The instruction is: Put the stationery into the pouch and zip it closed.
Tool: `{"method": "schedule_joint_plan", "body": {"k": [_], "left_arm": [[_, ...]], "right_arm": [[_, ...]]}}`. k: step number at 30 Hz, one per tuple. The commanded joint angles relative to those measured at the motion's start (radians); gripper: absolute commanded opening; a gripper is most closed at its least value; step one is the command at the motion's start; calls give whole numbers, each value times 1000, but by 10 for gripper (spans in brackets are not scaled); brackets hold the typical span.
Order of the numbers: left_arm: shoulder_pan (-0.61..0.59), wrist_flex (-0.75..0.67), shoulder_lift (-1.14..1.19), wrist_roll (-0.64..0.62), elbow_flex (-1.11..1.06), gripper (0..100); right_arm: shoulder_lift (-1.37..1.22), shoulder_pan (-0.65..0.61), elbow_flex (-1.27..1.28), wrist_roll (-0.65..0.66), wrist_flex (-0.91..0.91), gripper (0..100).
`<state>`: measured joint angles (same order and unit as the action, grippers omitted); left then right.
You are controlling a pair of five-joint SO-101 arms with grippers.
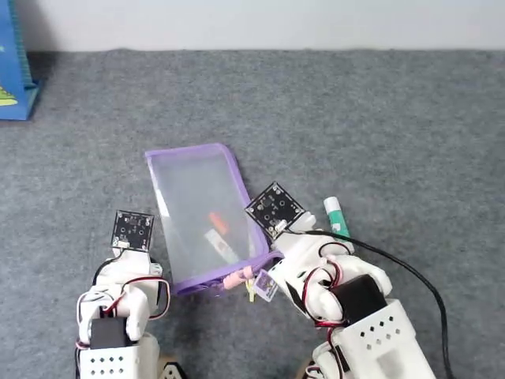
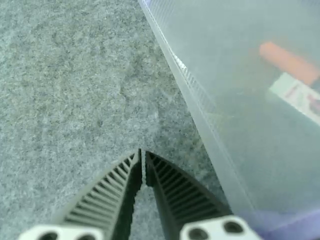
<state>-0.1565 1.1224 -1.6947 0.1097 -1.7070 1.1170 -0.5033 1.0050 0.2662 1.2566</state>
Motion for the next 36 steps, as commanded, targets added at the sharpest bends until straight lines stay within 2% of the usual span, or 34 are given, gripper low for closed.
{"method": "schedule_joint_plan", "body": {"k": [1,14,18,21,26,32,36], "left_arm": [[-2,0,-11,-3,27,14],[9,5,-11,-3,27,14],[-58,8,-12,-2,91,15],[-91,68,-12,-9,168,15],[-35,198,-12,-2,286,15],[95,215,-11,101,298,17],[233,216,-11,120,298,95]], "right_arm": [[13,12,-18,-20,-22,10],[13,12,-12,-21,-22,10],[13,12,-12,-21,-22,10],[13,12,-12,-21,-31,10],[13,12,-12,-25,-65,10],[13,12,-12,-63,-108,10],[13,12,-12,-64,-136,10]]}}
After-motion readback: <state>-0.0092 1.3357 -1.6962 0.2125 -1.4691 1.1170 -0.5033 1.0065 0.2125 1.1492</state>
